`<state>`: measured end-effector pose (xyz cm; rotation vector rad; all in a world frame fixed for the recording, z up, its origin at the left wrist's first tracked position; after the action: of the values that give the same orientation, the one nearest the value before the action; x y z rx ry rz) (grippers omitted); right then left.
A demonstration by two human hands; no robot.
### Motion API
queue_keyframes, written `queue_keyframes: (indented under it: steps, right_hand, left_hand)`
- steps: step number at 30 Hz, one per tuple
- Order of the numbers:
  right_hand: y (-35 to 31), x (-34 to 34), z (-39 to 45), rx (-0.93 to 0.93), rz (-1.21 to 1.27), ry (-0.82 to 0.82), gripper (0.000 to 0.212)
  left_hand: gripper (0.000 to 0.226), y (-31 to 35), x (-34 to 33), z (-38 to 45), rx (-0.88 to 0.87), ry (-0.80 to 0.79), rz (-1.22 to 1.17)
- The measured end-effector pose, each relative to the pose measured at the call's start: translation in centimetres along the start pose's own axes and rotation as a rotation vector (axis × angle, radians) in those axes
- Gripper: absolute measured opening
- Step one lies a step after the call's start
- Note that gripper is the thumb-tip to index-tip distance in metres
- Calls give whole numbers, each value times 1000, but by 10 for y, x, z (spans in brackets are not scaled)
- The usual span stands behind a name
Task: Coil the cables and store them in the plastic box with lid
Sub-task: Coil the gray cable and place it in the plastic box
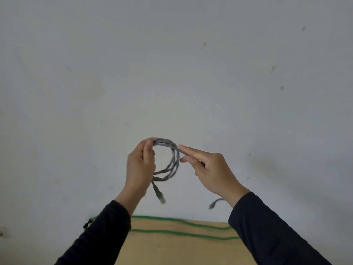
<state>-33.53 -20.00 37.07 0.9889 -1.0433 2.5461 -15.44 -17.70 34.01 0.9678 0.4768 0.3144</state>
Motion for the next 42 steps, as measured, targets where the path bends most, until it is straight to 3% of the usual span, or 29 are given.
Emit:
queue_keyframes:
  steps: [4, 8, 11, 15, 20, 25, 33, 42]
  right_hand:
    - [0, 9, -8, 39, -80, 45, 27]
    - [9, 7, -11, 50, -207, 29, 16]
    - [17, 8, -10, 53, -296, 85, 13]
    - [15, 21, -12, 36, -217, 239, 11]
    - [38, 33, -17, -205, 161, 403, 15]
    - [49, 44, -22, -281, 254, 528, 15]
    - [65, 48, -22, -347, 299, 512, 19]
    - [87, 32, -14, -442, 523, 446, 23]
  left_hand:
    - [30, -6, 37, 22, 142, 169, -216]
    - [30, -11, 45, 24, 210, 145, -319]
    - [29, -14, 35, 14, 201, 93, -267]
    - [29, -25, 26, -1, 183, 61, -151]
    - [30, -37, 1, -19, 218, -51, -166]
    - [32, -47, -15, -26, 254, -136, -186]
    - [32, -66, -16, -22, 286, -229, -129]
    - [33, -81, -35, -34, 469, -382, -317]
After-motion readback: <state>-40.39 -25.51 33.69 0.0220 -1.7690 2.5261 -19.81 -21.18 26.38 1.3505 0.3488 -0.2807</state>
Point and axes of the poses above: each hand's wrist, its own z-axis towards the middle knuckle, its own x-axis out of the back of the hand, y = z × x, the point moved 10 cm from there along z, towards the middle knuckle, and after that the axes turned 10 degrees about -z, right-handed, at the moved point
